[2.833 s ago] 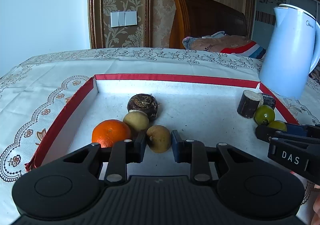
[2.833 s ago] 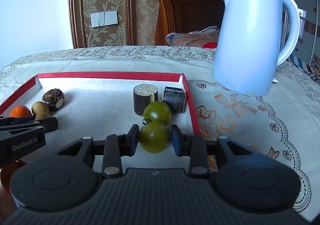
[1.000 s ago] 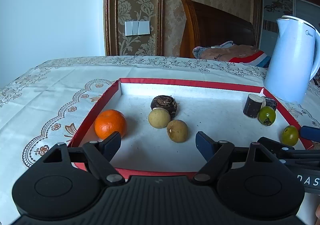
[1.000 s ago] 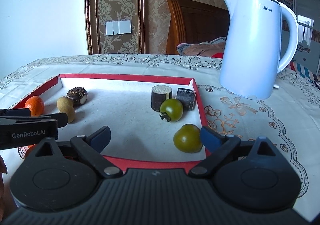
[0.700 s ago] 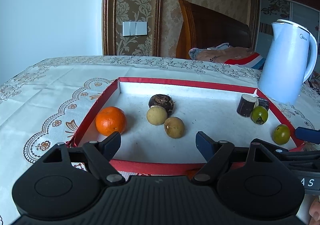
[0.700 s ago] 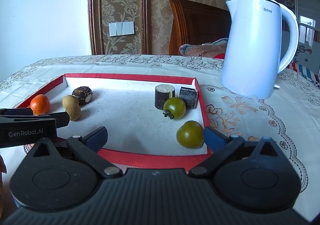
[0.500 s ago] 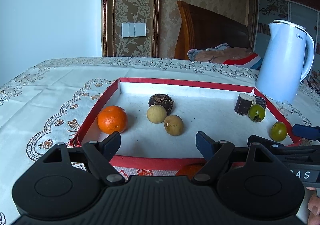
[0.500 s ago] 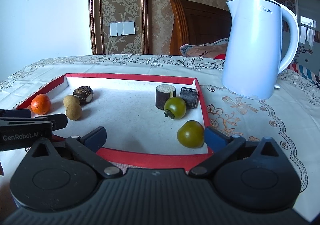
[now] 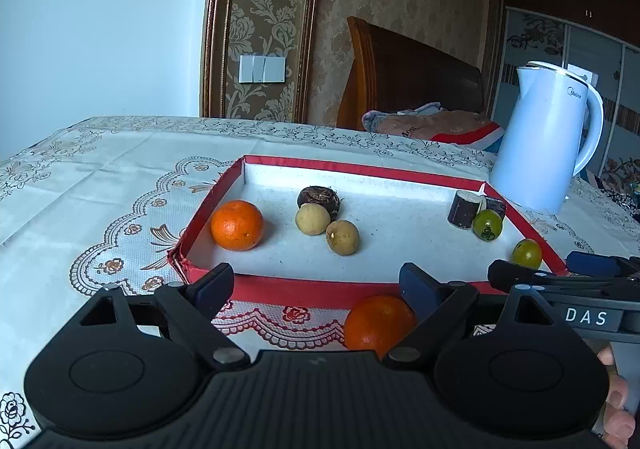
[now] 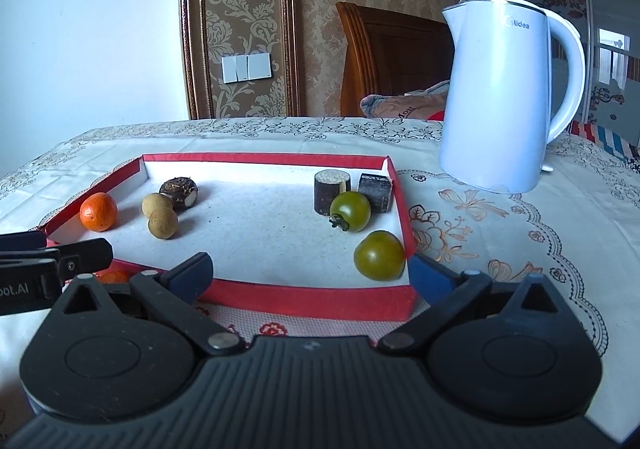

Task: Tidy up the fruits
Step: 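Lift both open tools out of the tray toward the remaining produce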

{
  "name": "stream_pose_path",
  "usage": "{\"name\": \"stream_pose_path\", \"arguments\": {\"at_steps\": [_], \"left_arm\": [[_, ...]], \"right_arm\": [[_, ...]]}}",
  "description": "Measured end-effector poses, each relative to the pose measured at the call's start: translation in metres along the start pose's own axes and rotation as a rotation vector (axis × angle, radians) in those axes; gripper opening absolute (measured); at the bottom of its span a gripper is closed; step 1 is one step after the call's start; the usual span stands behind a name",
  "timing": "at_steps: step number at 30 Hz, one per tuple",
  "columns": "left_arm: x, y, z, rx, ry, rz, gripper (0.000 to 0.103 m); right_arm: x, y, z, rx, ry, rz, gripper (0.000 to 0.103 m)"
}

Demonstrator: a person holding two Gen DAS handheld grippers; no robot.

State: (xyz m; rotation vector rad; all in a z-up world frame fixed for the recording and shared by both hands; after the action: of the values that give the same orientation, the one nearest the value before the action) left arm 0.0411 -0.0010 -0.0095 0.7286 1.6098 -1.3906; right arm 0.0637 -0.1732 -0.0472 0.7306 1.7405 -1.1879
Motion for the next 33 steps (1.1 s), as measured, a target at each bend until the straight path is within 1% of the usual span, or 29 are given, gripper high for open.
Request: {"name": "stream_pose_path", "arguments": {"at_steps": [5, 11, 17, 21, 24, 26, 30, 33], "left_arm": [[0.001, 0.001, 0.0, -0.004, -0.002, -0.004, 0.09], [0.001, 0.004, -0.002, -0.011, -0.01, -0.024, 0.09], [0.004, 0.001, -0.003, 0.006, 0.005, -0.033, 0.09], [0.005, 0.0, -0.001, 0.03, 0.017, -0.048, 0.09], [0.008, 0.005, 0.005, 0.076, 0.053, -0.098, 0.09], [0.01, 0.008, 0.009, 0.062, 0.074, -0.113, 0.09], [0.011, 0.01, 0.007, 0.062, 0.061, -0.121, 0.092], [0.01, 0.007, 0.004, 0.043, 0.071, -0.097, 0.093]], "right_arm": [[0.002, -0.005, 0.004, -0.006, 0.028, 0.004, 0.103], [0.002, -0.006, 0.004, 0.0, 0.029, 0.002, 0.103], [0.003, -0.007, 0.003, 0.009, 0.024, 0.002, 0.103], [0.005, -0.01, 0.004, 0.025, 0.03, -0.001, 0.103], [0.006, -0.017, 0.009, 0.026, 0.059, 0.017, 0.103], [0.005, -0.019, 0.011, 0.029, 0.071, 0.026, 0.103], [0.006, -0.016, 0.01, 0.027, 0.062, 0.013, 0.103], [0.006, -0.019, 0.009, 0.029, 0.058, 0.025, 0.103]]}}
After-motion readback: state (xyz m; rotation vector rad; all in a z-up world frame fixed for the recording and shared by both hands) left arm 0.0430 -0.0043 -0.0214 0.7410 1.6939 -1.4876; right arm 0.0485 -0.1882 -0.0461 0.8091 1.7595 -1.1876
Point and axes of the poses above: each gripper's, at about its wrist camera, not at the fingertips, and y roughly the way its jaws point, z to its right, x to its underside, the point moved 1 cm from there along y, roughly the way its jaws point, and after that the axes turned 13 degrees about -x, right-handed, at the moved point
